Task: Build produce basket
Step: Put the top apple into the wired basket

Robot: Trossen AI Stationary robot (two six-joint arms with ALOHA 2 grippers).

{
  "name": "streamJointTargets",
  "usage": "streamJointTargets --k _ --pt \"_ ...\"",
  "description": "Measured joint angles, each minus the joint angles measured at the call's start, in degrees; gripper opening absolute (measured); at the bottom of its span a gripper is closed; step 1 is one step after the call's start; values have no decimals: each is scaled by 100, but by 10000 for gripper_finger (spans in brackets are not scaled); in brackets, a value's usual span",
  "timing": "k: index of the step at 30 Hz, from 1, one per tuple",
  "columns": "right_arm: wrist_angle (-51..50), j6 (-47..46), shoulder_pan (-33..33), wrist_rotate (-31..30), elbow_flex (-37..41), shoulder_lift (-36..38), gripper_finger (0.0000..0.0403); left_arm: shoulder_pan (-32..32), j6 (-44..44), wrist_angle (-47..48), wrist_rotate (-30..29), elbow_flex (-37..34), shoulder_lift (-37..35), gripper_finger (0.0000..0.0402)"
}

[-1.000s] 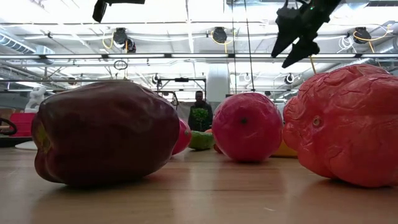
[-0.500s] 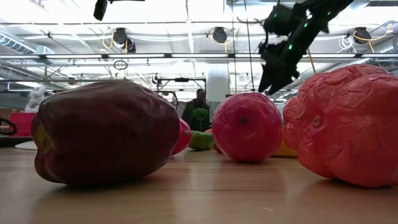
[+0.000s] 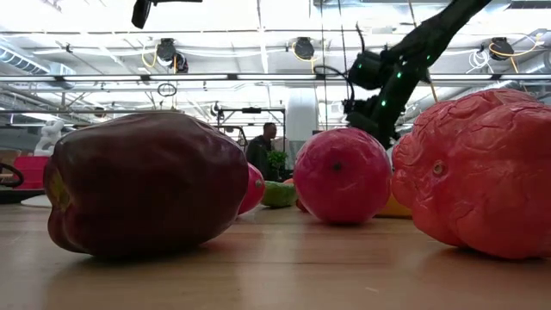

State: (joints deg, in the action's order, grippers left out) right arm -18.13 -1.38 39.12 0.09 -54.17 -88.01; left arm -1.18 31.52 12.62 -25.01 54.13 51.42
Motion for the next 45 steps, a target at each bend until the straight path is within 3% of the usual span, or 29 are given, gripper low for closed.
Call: streamJointTargets --k 8,17,25,39,45 --pt "139 -225 400 -9 -22 -288 375 -291 -245 2 -153 0 0 22" --pt "-11 -27 548 309 -20 -289 298 -552 -264 0 264 0 0 22" --pt "-15 -84 543 331 -20 -288 240 -517 -273 9 299 0 0 21" --pt "-53 -759 539 1655 -20 -92 170 -517 -233 477 309 0 0 21" --pt "-79 -847 539 1661 -20 191 147 -508 -192 615 474 0 0 21"
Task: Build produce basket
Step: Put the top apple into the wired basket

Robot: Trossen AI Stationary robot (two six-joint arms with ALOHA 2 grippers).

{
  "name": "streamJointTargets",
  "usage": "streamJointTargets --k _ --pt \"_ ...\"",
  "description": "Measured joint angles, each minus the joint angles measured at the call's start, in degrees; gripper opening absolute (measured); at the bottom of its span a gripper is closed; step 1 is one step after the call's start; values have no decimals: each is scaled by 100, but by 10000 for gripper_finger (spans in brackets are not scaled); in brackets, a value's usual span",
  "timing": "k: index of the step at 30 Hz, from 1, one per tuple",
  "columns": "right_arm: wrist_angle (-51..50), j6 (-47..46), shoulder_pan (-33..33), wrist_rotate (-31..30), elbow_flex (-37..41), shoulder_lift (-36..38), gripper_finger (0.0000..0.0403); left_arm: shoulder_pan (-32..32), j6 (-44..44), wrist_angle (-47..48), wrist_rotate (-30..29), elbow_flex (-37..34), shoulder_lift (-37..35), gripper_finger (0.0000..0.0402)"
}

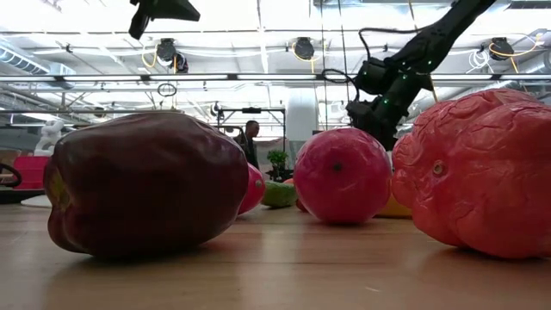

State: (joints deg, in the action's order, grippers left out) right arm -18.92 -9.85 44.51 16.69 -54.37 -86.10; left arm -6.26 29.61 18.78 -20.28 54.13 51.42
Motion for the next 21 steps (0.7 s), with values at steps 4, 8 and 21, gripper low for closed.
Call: streamJointTargets --k 4,8,21 --pt "36 595 -68 -398 0 450 157 0 112 -1 87 0 0 21" --pt "333 1636 -120 -1056 -13 618 209 0 99 -3 86 0 0 21" --pt "106 3371 321 -318 -1035 -940 354 -15 -37 -7 -59 2 0 22"
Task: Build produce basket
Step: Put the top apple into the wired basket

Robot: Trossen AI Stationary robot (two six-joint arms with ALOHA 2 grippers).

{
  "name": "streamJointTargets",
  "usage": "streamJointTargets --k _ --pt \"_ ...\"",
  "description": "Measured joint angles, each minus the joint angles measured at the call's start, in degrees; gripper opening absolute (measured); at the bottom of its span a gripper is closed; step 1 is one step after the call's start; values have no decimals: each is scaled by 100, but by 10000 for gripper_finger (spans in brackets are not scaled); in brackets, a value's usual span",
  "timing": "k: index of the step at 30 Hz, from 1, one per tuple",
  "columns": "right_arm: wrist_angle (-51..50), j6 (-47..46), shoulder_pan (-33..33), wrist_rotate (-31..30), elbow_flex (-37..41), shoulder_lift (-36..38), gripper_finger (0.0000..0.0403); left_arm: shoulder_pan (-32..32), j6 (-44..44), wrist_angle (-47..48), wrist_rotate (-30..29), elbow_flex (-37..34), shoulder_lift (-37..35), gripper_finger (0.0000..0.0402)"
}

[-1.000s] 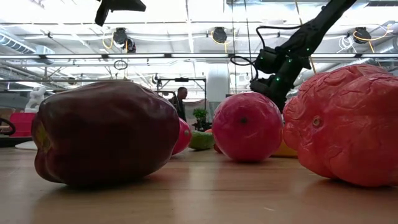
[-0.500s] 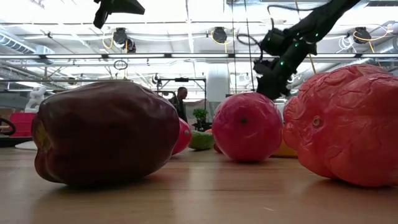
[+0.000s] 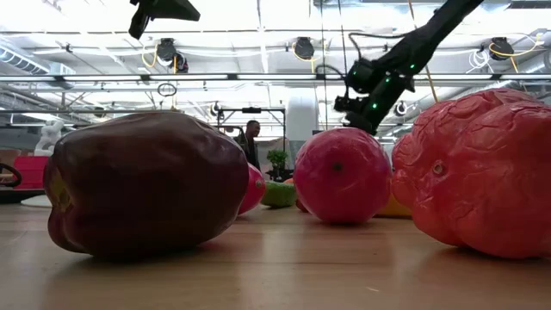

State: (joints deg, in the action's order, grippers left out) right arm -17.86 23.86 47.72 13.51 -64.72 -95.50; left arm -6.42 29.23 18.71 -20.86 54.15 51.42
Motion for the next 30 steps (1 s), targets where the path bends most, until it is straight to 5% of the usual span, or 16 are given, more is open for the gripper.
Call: streamJointTargets --k 18,30 --pt "-560 1014 -24 -791 -328 -930 352 0 -70 -6 -13 2 0 22" --pt "-616 952 -9 -1203 -312 -907 275 0 -68 6 -15 2 0 22"
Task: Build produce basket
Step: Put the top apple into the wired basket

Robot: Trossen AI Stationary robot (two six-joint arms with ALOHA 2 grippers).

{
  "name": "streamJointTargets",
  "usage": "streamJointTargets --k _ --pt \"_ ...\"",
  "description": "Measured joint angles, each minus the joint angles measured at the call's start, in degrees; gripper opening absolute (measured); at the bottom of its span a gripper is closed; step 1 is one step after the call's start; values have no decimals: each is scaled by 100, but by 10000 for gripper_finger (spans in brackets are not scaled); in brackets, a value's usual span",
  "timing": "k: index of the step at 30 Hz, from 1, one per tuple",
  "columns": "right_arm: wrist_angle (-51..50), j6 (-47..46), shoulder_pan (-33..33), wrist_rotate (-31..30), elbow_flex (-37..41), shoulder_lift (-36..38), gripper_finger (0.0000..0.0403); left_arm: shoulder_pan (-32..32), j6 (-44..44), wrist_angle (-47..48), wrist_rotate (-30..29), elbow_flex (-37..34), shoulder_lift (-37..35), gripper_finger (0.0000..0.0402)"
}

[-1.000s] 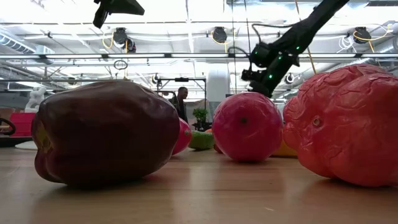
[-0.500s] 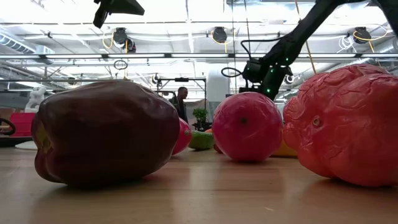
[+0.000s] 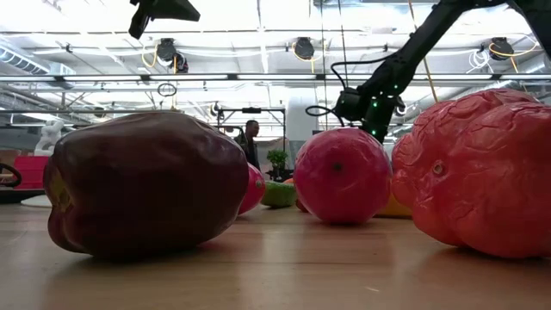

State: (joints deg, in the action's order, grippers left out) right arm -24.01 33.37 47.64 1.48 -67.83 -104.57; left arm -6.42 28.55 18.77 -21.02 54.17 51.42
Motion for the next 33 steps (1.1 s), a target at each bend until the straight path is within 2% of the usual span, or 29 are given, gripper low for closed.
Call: streamJointTargets --k 5,9,12,19,26,29,33 --pt "-101 -917 -56 5 0 549 276 0 -49 15 2 0 0 22" --pt "-327 -1461 -91 26 0 1250 300 1 -128 105 2 0 0 22" --pt "-540 -1511 9 11 -7 1641 319 0 -133 184 2 0 0 22" --pt "-1410 -2224 475 -217 -2 1811 339 0 -93 293 4 0 0 22" --pt "-1953 -3108 474 -294 0 2073 337 1 -164 284 4 0 0 22" --pt "-2098 -2968 472 -287 0 2337 337 0 -172 284 5 0 0 22" --pt "-2437 -1398 438 -504 -2 2572 337 0 -179 283 7 0 0 22"
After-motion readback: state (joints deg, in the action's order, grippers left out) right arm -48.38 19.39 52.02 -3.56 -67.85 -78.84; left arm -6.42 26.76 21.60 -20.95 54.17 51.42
